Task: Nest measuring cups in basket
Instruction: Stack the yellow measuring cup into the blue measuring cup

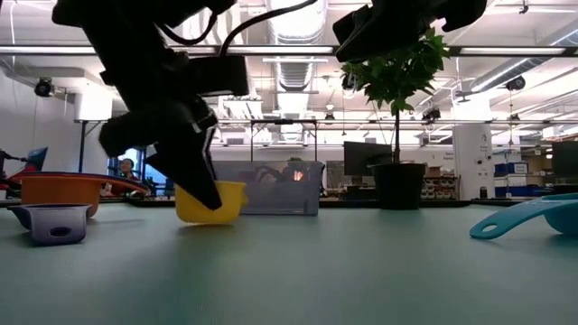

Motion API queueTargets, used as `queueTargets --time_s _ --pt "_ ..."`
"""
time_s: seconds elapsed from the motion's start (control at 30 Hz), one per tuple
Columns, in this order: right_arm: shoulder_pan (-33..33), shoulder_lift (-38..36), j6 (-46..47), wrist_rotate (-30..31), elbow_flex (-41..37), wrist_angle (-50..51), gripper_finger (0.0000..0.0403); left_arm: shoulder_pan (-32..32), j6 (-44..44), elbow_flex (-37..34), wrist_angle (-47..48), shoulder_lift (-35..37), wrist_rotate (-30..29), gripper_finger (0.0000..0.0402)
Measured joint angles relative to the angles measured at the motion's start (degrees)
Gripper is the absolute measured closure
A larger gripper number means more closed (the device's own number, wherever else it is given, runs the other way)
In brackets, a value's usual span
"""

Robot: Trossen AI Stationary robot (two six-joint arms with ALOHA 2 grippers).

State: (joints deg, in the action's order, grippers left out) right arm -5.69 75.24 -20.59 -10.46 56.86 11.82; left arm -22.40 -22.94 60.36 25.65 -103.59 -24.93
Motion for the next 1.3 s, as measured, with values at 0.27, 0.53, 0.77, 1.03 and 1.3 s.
queueTargets --time_s 0.27,0.53,0.77,1.03,1.3 --pt "0.0 0.0 0.0 0.0 0.0 0.0 0.0394 -4.5 17.0 0.0 11.4 7.2 1.5 0.0391" --pt "0.0 0.0 -0.2 0.0 0.0 -0.2 0.0394 -4.6 16.4 -0.1 37.5 21.6 1.6 0.039" --pt "0.0 0.0 -0.2 0.0 0.0 -0.6 0.0394 -4.5 4.8 -4.8 42.3 33.2 1.8 0.0389" --pt "0.0 0.0 -0.2 0.0 0.0 -0.5 0.0394 -4.5 1.0 -15.9 39.3 40.3 1.9 0.0386" --pt "0.0 0.0 -0.4 0.0 0.0 -0.5 0.0394 -4.5 0.9 -19.2 39.1 40.3 4.5 0.0381"
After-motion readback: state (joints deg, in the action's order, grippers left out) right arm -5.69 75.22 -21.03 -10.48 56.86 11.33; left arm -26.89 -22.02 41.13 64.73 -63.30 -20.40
